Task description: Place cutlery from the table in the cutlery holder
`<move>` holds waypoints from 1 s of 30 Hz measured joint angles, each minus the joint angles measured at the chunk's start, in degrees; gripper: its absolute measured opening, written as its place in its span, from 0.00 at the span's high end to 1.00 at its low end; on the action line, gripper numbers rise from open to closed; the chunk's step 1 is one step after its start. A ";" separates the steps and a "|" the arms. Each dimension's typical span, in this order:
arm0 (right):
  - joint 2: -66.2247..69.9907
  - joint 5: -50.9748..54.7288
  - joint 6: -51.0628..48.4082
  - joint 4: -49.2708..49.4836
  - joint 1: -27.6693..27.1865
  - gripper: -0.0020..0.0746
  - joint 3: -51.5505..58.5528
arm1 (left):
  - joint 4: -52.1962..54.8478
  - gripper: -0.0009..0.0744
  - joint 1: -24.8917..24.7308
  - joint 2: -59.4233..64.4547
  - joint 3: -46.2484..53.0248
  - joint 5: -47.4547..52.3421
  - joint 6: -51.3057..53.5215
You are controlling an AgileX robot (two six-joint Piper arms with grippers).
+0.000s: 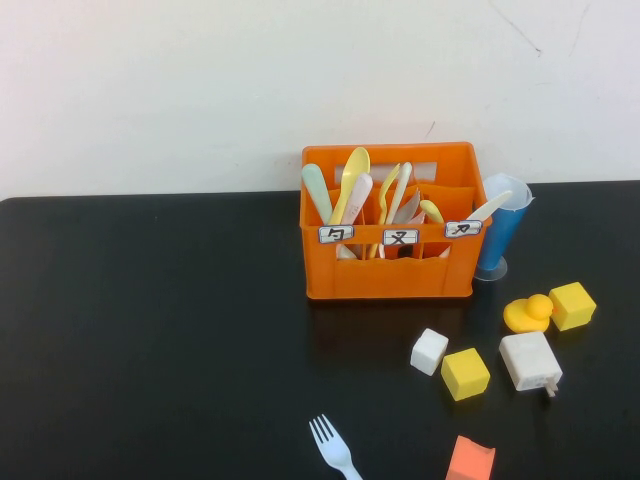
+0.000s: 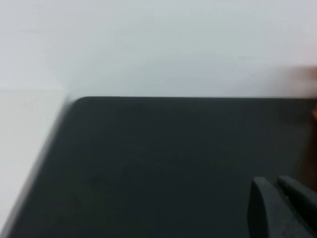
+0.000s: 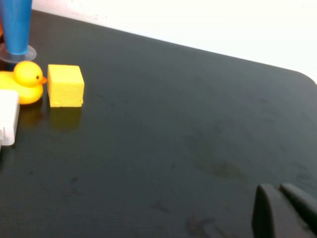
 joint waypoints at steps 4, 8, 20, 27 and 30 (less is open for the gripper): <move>0.00 0.00 0.00 0.00 0.00 0.98 0.00 | -1.84 0.99 4.89 -6.56 4.28 -0.02 -0.23; 0.00 0.00 0.00 0.00 0.00 0.98 0.00 | -3.10 0.99 6.68 -7.57 7.34 0.39 1.87; 0.00 0.00 0.00 0.00 0.00 0.98 0.00 | -10.86 0.99 4.05 -7.70 7.65 5.82 6.68; 0.00 0.00 0.00 0.00 0.00 0.98 0.00 | -11.55 0.99 3.92 -7.70 7.65 5.95 7.07; 0.00 0.00 0.00 0.00 0.00 0.98 0.00 | -11.55 0.99 3.92 -7.70 7.65 5.95 7.07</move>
